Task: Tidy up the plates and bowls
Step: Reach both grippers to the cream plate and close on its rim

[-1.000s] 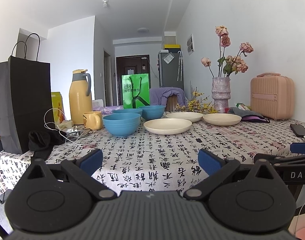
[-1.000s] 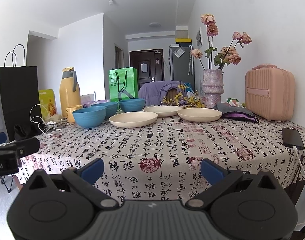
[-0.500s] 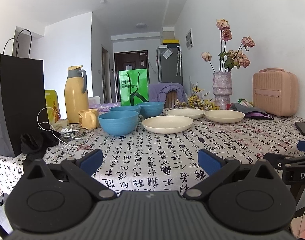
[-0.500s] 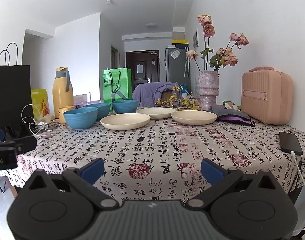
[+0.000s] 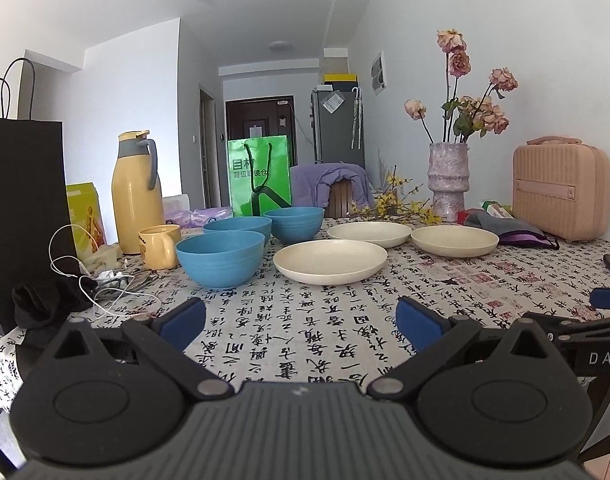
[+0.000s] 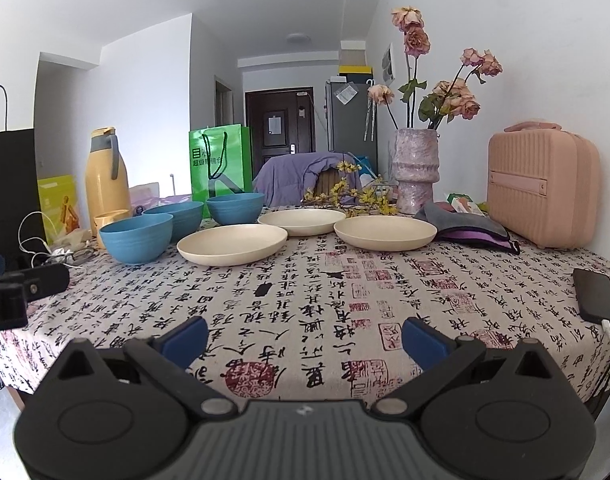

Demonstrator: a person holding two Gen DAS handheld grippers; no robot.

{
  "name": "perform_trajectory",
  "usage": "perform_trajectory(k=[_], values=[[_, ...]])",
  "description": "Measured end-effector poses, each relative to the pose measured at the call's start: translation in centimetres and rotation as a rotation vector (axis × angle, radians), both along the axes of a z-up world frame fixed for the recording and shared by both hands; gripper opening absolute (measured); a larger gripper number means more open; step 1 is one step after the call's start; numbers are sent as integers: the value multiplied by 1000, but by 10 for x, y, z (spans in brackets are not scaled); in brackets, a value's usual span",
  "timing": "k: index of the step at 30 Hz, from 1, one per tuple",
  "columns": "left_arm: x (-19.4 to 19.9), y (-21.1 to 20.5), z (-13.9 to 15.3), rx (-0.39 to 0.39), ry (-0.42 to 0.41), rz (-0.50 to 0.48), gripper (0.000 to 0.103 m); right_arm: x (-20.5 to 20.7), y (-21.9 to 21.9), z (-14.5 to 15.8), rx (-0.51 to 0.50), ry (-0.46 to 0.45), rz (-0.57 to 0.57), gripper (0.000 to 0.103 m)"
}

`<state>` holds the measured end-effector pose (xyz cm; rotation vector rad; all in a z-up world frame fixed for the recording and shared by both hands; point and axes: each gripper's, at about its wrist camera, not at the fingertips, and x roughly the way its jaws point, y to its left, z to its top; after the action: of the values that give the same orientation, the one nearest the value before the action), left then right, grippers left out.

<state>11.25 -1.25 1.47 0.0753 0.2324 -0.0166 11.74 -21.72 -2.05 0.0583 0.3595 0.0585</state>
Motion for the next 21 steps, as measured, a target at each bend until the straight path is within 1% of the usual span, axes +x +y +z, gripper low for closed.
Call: perform_trajectory(k=[7,9,11,13,16,18,21], values=[[36,-2,1,-2,27,6,103,31,-5,2,-3,11,-16,103],[48,-2,0,-17,39,3,103,41,-7,3,-5,16,-23,103],[62,-1,-2,-35,60,-4,103,53,-9,4,1,40,-29,103],[79,1,-3,-51,75,-14,103,67,-12,5,24,67,-25,103],[110,5,-2,-72,96,-22,103,89,-13,8,42,85,-19,103],[135,11,-1,-107,125,-34,103,107,-13,11,43,96,-9,103],[174,17,-2,-146,159,-30,103,144,-13,14,56,144,18,103]])
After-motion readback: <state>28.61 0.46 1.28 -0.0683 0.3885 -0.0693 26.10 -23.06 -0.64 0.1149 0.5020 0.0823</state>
